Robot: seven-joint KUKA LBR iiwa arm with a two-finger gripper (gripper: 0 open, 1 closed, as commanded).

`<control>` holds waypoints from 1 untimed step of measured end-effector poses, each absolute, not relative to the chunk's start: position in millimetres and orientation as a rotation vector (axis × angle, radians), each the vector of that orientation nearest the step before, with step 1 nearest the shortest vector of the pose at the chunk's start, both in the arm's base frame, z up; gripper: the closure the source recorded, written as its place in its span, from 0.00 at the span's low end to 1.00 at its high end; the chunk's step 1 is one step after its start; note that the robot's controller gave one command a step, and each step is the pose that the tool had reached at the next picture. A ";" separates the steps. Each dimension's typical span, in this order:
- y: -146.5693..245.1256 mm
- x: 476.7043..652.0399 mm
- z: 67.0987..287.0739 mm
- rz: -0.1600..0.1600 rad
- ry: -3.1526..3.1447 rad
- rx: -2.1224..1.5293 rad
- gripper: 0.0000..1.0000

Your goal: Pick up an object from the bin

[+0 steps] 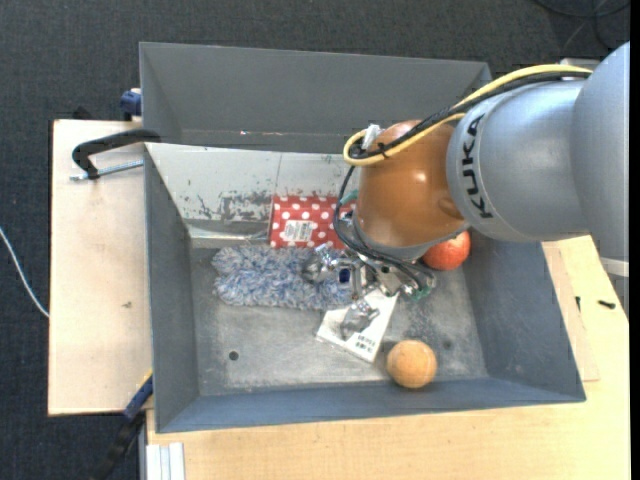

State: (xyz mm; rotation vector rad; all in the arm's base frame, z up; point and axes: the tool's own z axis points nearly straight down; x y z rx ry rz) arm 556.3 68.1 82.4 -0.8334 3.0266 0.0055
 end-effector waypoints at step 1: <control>74.8 559.4 91.3 0.001 3.036 -0.802 0.00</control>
Offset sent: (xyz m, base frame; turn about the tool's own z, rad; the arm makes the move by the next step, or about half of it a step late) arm 0.0151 0.0310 -0.0124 -0.1034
